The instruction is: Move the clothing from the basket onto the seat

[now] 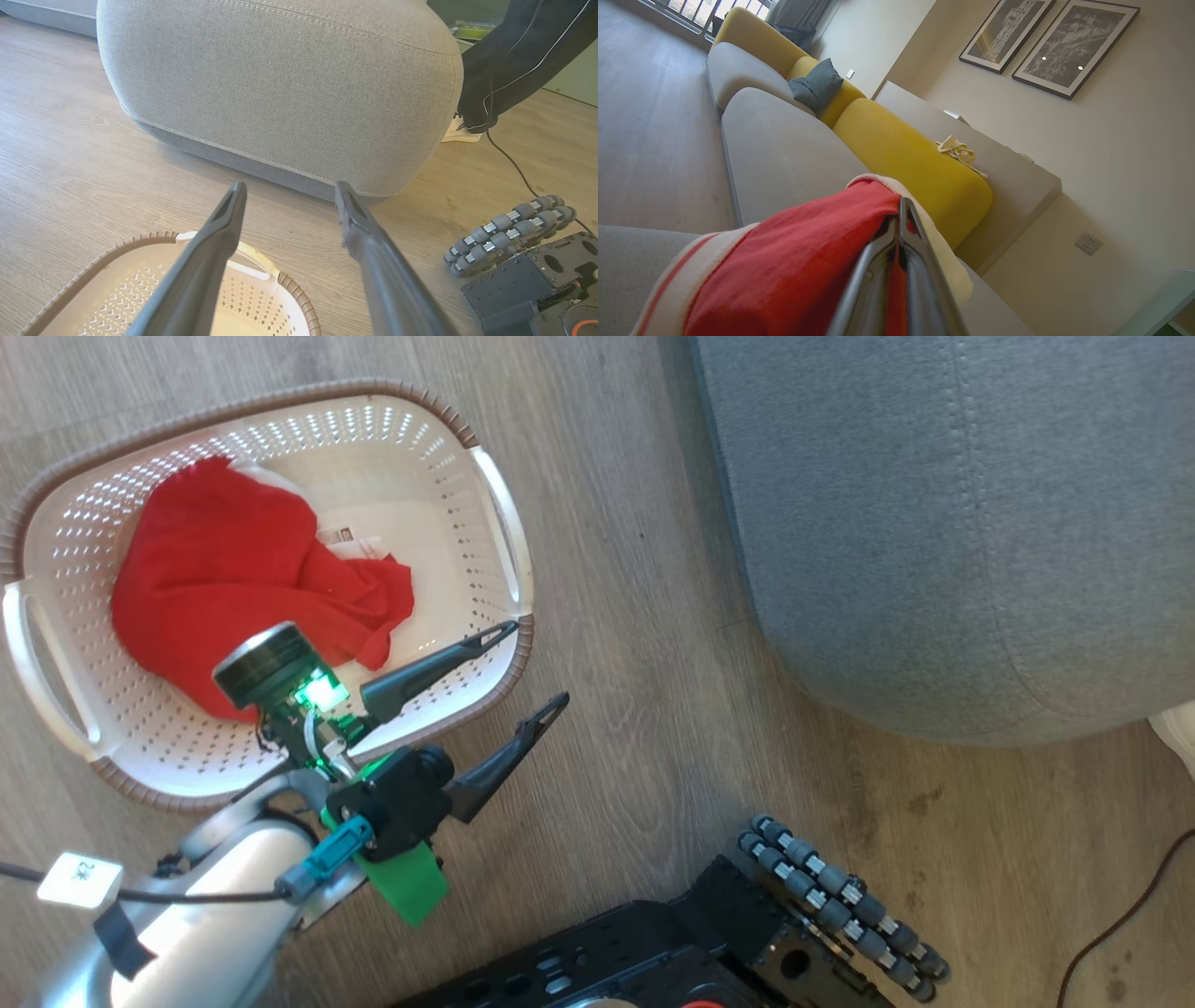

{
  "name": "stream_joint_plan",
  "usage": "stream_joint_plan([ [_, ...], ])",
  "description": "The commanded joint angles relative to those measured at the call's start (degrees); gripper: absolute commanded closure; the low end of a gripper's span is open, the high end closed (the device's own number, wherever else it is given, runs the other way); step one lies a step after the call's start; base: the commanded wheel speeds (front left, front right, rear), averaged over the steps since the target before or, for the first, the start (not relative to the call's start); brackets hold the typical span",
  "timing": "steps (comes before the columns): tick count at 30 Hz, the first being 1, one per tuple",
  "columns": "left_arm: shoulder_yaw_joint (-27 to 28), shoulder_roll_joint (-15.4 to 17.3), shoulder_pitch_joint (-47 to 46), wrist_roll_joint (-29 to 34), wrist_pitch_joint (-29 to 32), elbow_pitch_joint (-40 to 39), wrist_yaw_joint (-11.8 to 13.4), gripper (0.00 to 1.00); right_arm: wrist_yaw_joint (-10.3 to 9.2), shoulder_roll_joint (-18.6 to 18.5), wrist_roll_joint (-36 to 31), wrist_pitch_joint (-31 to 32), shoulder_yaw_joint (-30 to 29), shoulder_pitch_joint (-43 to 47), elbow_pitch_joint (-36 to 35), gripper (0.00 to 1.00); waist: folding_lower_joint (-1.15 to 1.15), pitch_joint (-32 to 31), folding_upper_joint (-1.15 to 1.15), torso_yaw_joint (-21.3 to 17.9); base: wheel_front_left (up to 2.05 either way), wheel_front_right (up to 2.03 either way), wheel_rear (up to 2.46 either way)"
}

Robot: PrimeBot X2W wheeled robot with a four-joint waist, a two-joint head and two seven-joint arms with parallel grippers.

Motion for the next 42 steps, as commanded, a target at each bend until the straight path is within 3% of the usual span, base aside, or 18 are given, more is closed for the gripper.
stream_joint_plan([
  [1,1.23,1.09,-0.91,0.46,-0.28,-1.98,-0.06,0.00,-0.02,-1.16,-0.04,0.04,-0.90,-0.78,-0.72,1.00,0.00,0.27,0.00,0.33,0.00,0.00,0.00],
  [8,1.81,0.20,-1.24,0.65,-0.28,-2.02,-0.06,0.00,-0.02,0.06,-2.18,0.04,-2.10,0.20,8.62,1.00,0.00,0.77,0.00,1.27,0.00,0.00,0.00],
  [15,2.68,-0.07,-0.85,0.32,-0.28,-1.75,-0.06,0.00,-0.02,-0.89,-2.75,0.04,4.30,0.66,25.89,1.00,0.00,0.03,0.00,1.27,0.00,0.00,0.00],
  [19,2.93,-0.04,-0.53,0.32,-0.28,-1.75,-0.06,0.00,-0.02,-2.20,-0.29,0.04,7.14,-0.90,31.22,1.00,0.00,-0.25,0.00,0.92,0.00,0.00,0.00],
  [20,2.93,-0.07,-0.55,0.32,-0.28,-1.71,-0.06,0.00,-0.02,-2.46,0.18,0.04,7.73,-1.09,31.54,0.70,0.00,-0.36,0.00,0.86,0.00,0.00,0.00],
  [21,2.93,-0.15,-0.57,0.31,-0.28,-1.64,-0.06,0.00,-0.02,-2.65,0.74,0.04,8.25,-1.13,31.46,0.20,0.00,-0.53,0.00,0.81,0.00,0.00,0.00],
  [22,2.90,-0.25,-0.59,0.30,-0.28,-1.57,-0.06,0.00,-0.02,-2.83,1.49,0.04,8.38,-1.11,31.30,0.00,0.00,-0.73,0.00,0.75,0.00,0.00,0.00],
  [29,1.37,-0.84,-0.41,0.29,-0.28,-0.79,-0.06,0.00,-0.02,-4.14,2.03,0.04,12.73,1.32,26.43,0.00,0.00,-3.80,0.00,-0.10,0.00,0.00,0.00],
  [42,2.29,-7.14,2.00,-0.47,-0.28,3.68,-0.06,0.00,-0.02,-5.57,4.02,0.04,16.77,8.27,15.66,0.00,0.00,-17.69,0.00,-1.02,0.00,0.00,0.00],
])
